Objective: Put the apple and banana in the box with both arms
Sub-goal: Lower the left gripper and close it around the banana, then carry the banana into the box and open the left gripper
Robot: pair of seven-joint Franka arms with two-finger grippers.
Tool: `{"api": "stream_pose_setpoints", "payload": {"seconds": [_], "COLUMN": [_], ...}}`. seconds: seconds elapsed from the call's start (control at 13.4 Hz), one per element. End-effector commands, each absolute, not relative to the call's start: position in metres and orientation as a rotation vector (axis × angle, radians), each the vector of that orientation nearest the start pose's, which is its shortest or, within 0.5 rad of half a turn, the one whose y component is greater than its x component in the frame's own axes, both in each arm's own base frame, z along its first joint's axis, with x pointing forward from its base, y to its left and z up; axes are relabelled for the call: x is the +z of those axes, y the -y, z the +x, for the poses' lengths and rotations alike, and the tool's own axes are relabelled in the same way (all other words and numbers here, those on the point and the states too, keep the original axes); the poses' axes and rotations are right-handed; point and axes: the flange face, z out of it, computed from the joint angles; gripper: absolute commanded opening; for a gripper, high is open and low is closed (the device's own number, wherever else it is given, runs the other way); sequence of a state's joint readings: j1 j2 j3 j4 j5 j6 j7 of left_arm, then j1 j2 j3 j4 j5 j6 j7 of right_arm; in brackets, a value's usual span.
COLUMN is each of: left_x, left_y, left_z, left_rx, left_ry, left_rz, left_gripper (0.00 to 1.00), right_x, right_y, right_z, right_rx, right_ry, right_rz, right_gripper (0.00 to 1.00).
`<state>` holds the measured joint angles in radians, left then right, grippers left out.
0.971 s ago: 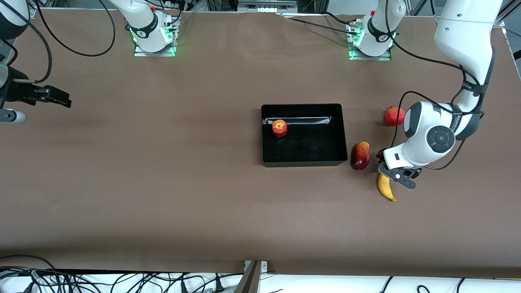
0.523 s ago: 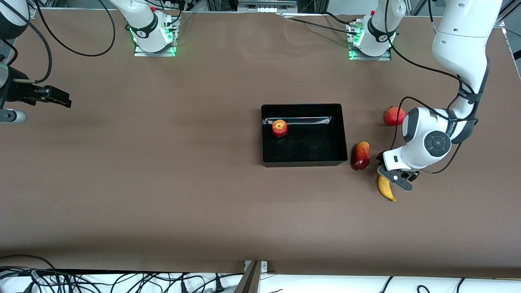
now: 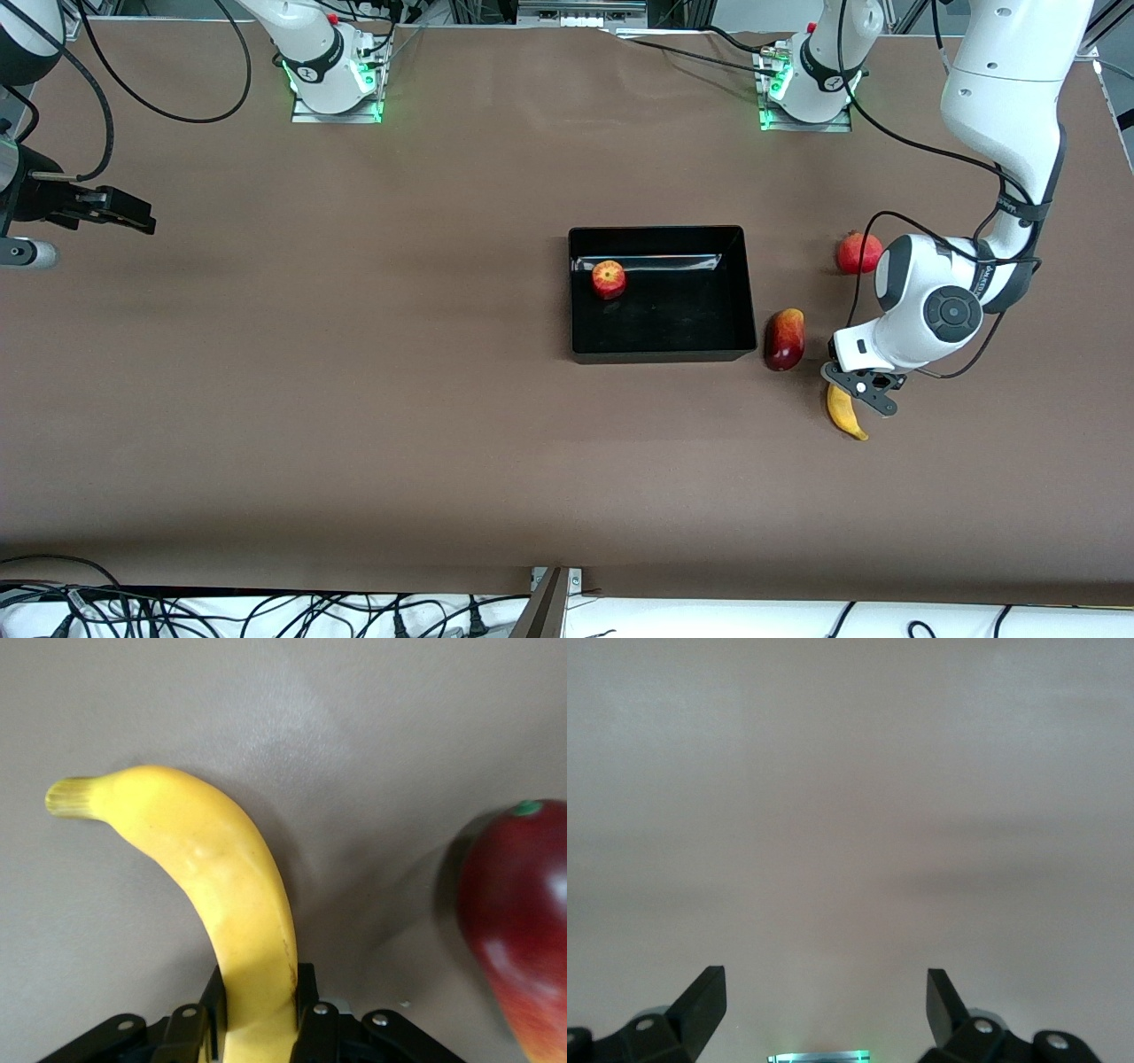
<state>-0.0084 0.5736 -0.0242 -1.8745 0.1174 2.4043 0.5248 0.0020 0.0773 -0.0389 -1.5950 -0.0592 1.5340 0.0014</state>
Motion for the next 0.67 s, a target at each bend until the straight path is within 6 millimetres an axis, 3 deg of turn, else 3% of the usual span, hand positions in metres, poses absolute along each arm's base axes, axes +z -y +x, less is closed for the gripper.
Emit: {"api": "stream_pose_setpoints", "payload": {"seconds": [0.0,0.07,0.22,0.3,0.45,0.6], "left_x": [0.276,0.299,0.341,0.352,0.36,0.357], "left_y": [0.051,0.07,0.139,0.173,0.235,0.279], "left_z": [0.629,0.625,0.611,0.6,0.574,0.554], "left_rx": [0.073,0.056,-0.009,-0.018,-0.008,0.001], "left_ry": [-1.039,-1.058,-1.212,-1.283,-1.398,-1.488], "left_rz": [-2.964,-2.985,-2.942,-2.926,-2.95,-2.917], "left_gripper": [0.0,0.0,0.0,0.0,0.0,0.0], "right_x": [0.572,0.571,0.571,0.572,0.572,0.572], "right_y": [0.024,0.024,0.024,0.024,0.024,0.024], "right_z": [0.564,0.564,0.564,0.564,0.564,0.564], "right_rx": [0.212,0.219,0.219,0.215,0.214,0.217], "right_ry": [-0.071,-0.071,-0.071,-0.071,-0.071,-0.071], "right_rz": [-3.198,-3.197,-3.197,-3.197,-3.198,-3.197], "right_gripper": [1.0,1.0,1.0,1.0,1.0,1.0]}}
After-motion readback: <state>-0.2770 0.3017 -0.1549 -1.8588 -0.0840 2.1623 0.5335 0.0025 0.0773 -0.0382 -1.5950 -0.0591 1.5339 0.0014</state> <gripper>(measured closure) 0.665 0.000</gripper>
